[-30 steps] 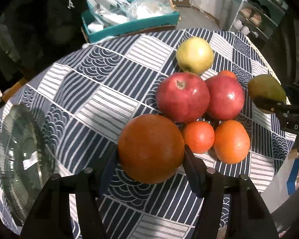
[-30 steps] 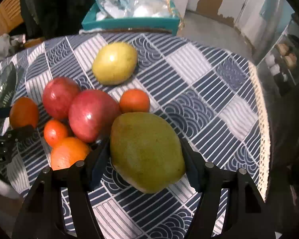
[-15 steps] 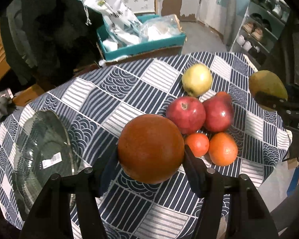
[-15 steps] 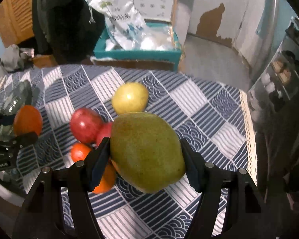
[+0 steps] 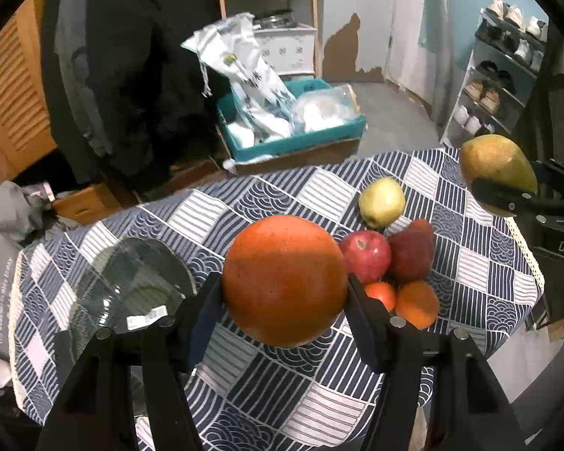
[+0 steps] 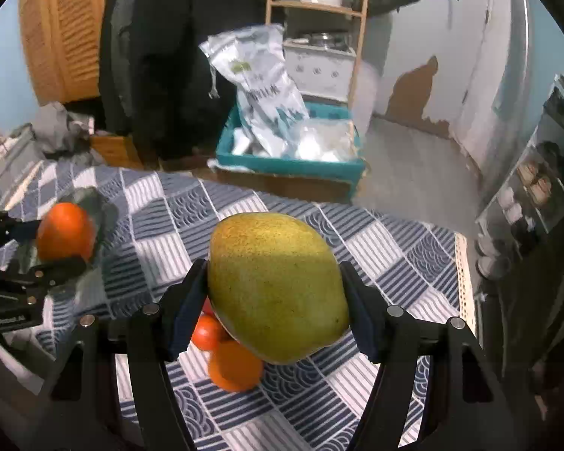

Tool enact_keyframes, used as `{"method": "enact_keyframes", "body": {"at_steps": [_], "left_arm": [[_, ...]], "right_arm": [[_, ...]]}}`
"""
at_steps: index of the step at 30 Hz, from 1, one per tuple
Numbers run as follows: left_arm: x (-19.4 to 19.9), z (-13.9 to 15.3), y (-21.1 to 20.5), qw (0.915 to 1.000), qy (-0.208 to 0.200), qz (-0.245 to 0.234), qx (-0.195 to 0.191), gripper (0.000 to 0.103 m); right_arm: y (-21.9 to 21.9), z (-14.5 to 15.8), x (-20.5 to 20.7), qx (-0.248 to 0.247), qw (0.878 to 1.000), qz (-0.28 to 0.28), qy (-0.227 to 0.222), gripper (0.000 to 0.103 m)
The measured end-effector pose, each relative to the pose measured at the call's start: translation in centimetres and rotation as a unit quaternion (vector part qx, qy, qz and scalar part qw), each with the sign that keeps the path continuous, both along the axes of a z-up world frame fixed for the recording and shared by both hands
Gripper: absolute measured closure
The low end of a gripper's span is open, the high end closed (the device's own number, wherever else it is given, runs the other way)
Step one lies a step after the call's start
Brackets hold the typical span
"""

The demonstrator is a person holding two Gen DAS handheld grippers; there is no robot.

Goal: Organize fruits
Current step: 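Lift and carry the mango with the right gripper while the left carries the orange toward the glass bowl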

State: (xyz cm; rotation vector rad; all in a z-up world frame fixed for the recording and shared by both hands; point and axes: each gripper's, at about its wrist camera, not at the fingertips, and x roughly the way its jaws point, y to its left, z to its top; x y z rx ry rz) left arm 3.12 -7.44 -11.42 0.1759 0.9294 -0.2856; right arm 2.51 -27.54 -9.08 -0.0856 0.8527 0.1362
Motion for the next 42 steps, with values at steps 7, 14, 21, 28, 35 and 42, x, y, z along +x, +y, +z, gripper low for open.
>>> {"method": "enact_keyframes", "body": {"at_steps": [7, 14, 21, 28, 35, 42], "left_arm": [[-0.4, 1.9, 1.3, 0.9997, -0.022, 0.010, -0.006, 0.038], [-0.6, 3.3, 3.1, 0.9989, -0.034, 0.028, -0.016, 0.038], [-0.4, 4.0, 5.3, 0.9976, -0.041, 0.052, -0.022, 0.038], [-0.2, 4.4, 7.8, 0.9956, -0.046, 0.077, -0.025, 0.038], [0.2, 4.0, 10.8, 0.9930, -0.040, 0.108, -0.029, 0.038], [0.6, 3.0, 13.7, 0.9895, -0.031, 0.138, -0.027, 0.038]], "right_arm": [[2.0, 2.3, -0.1, 0.010, 0.999, 0.021, -0.027, 0.034], [4.4, 3.9, 0.0, 0.015, 0.998, 0.043, -0.046, 0.034], [7.0, 4.7, 0.9, 0.021, 0.996, 0.065, -0.050, 0.034], [9.9, 4.8, 2.1, 0.027, 0.995, 0.088, -0.048, 0.034], [13.1, 4.3, 3.5, 0.036, 0.992, 0.112, -0.035, 0.034], [16.7, 2.8, 4.8, 0.038, 0.990, 0.138, -0.016, 0.034]]}}
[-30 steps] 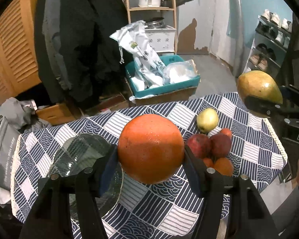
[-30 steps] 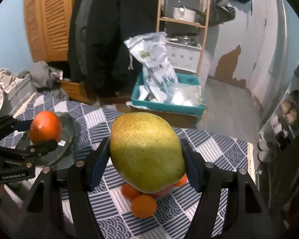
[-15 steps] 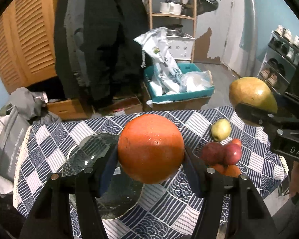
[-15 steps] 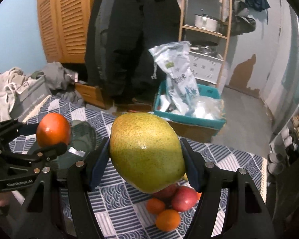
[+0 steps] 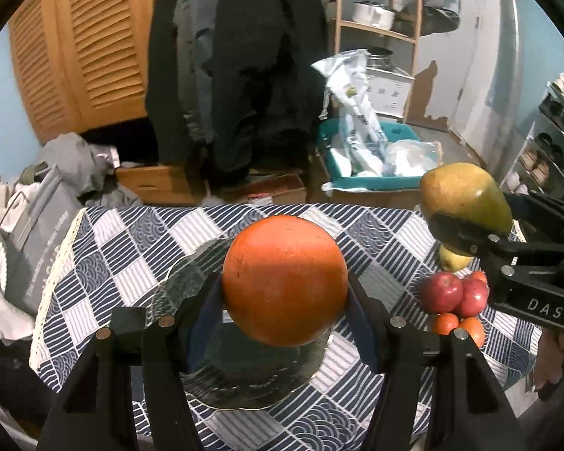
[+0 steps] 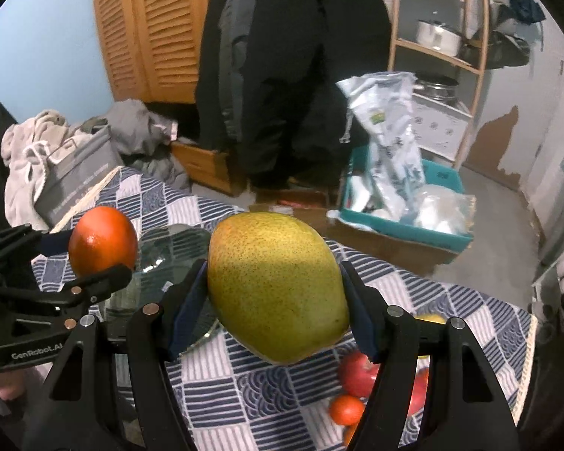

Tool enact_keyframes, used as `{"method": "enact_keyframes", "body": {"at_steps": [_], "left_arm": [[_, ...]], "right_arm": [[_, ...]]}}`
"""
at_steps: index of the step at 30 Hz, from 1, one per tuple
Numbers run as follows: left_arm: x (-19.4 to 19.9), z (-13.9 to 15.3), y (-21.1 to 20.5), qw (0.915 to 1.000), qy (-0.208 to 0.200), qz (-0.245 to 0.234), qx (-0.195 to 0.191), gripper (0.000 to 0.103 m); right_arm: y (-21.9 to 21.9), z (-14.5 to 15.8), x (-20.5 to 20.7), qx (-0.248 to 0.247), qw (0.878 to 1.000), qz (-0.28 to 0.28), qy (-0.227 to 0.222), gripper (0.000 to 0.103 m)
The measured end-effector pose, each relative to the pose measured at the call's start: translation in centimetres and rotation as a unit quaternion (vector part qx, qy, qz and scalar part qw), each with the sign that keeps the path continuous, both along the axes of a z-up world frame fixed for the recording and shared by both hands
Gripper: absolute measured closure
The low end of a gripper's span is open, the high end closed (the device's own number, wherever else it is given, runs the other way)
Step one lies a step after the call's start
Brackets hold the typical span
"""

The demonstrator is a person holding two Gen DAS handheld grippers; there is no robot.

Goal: Organize fruits
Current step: 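Lift and carry the mango with the right gripper while the left carries the orange toward the glass bowl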

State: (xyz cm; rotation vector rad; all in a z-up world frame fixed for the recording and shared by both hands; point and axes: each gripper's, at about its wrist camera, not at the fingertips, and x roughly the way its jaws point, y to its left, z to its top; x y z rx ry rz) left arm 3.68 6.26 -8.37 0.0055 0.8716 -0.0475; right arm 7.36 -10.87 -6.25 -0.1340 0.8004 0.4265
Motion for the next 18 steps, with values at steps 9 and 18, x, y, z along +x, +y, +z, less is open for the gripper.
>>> {"method": "enact_keyframes", "body": {"at_steps": [9, 18], "left_arm": [[0.8, -2.8, 3.6, 0.9989, 0.029, 0.036, 0.006, 0.038], [1.4, -7.3, 6.4, 0.9949, 0.082, 0.059, 0.006, 0.038]], "right_arm": [[4.2, -3.2, 2.1, 0.005, 0.998, 0.029, 0.050, 0.034], [8.0, -7.3, 3.2, -0.013, 0.993, 0.060, 0.098, 0.034]]}}
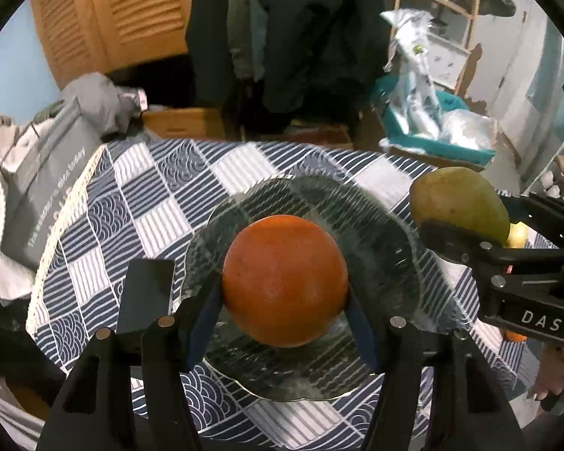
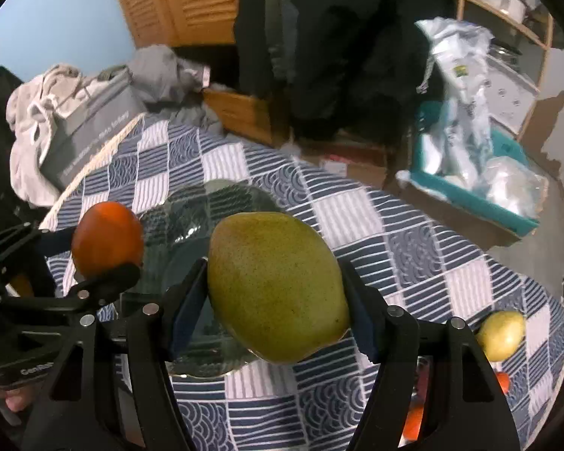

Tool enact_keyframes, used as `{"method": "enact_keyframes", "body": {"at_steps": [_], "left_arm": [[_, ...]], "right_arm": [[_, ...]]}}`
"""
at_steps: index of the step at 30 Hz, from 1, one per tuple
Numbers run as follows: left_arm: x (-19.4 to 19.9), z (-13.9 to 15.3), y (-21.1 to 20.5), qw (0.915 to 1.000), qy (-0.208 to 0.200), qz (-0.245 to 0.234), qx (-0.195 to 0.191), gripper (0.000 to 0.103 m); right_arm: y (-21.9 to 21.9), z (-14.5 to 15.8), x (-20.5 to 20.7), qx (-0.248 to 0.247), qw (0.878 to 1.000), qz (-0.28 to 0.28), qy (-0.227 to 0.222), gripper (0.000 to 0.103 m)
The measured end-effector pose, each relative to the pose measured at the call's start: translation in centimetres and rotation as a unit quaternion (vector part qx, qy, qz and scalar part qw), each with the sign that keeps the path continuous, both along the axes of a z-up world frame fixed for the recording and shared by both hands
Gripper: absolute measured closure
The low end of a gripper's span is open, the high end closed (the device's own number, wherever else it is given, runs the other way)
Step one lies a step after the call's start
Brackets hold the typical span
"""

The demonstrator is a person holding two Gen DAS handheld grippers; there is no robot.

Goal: Organize fruits
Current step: 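Lift and carry the mango with the right gripper while the left carries the orange toward the glass bowl, then open the left gripper to drop the orange into the bowl while the right releases the mango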

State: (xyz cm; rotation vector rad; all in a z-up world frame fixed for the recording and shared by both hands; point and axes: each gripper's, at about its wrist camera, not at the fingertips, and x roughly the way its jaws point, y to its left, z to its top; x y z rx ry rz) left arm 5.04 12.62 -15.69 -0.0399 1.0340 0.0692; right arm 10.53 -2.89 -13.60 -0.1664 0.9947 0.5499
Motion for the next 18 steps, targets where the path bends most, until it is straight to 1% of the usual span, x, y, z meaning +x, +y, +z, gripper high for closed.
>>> {"method": "enact_keyframes", "body": {"at_steps": [5, 11, 18], "left_arm": [[0.3, -2.4, 0.8, 0.9995, 0.031, 0.007, 0.006, 0.038], [0.5, -4.7, 1.5, 0.9977, 0.067, 0.014, 0.004, 0.038], [0.6, -6.7, 2.0, 0.9951, 0.097, 0.018, -0.005, 0.038]], "right_arm": [[1.6, -2.3, 0.4, -0.015, 1.000, 0.013, 0.023, 0.034], [2.7, -5.0, 0.4, -0.032, 0.998, 0.026, 0.055, 0.034], [3.6, -6.8, 0.0, -0.050, 0.996, 0.042, 0.068, 0.034]]}}
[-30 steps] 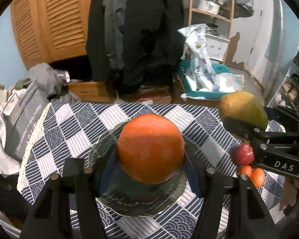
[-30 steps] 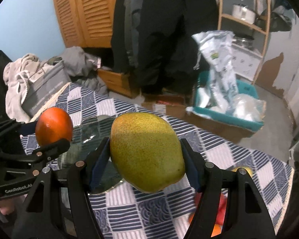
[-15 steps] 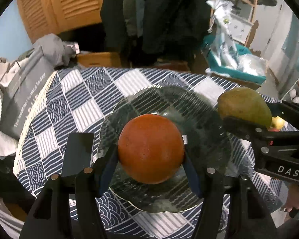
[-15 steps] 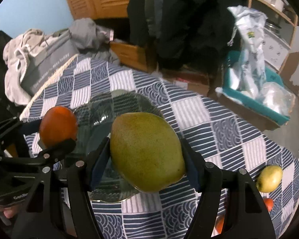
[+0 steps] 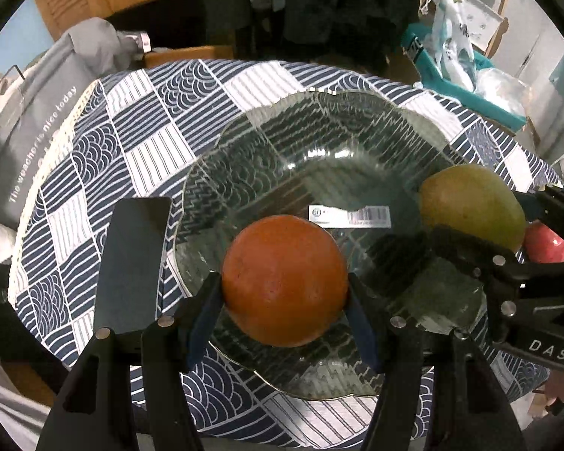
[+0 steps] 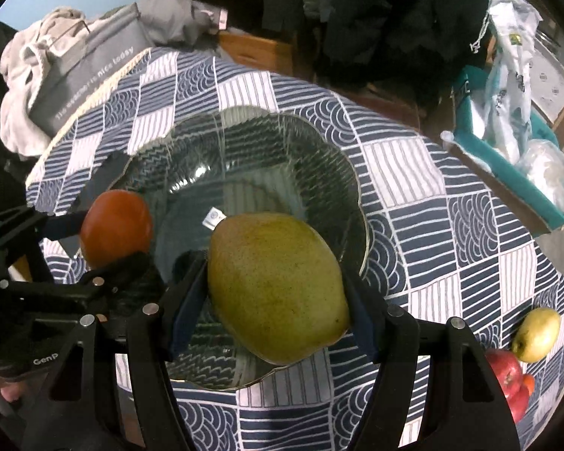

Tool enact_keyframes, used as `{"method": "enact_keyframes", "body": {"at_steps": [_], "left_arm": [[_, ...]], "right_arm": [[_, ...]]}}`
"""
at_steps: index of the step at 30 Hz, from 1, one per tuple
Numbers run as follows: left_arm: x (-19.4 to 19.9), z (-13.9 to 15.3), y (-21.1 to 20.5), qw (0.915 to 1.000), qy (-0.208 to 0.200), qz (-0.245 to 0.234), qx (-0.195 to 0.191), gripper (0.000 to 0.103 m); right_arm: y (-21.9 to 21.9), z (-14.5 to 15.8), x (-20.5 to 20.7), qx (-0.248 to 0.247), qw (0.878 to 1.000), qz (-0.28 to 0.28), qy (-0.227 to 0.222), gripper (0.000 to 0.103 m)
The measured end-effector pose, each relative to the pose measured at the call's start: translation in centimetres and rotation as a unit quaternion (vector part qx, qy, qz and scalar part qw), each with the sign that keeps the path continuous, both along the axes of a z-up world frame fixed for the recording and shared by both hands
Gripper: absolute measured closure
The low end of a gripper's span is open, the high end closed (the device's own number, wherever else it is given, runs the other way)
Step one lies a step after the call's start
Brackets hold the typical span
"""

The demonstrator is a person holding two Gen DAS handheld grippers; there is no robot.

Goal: Organize fruits
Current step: 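Open the left gripper to drop the orange into the bowl while the right releases the mango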

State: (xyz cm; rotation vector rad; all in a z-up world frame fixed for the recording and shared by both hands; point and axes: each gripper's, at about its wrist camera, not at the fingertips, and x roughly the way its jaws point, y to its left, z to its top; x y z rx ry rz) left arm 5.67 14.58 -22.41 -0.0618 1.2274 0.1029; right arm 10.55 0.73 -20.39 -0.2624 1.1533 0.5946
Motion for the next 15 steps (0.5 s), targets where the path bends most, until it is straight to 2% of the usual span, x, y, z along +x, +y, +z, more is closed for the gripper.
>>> {"method": "enact_keyframes", "body": {"at_steps": [15], "left_arm": [[0.3, -2.8, 0.1, 0.9986, 0.053, -0.007, 0.004, 0.037]], "right_arm": [[0.4, -1.5, 0.0, -0.014, 1.000, 0.008, 0.023, 0.033]]}}
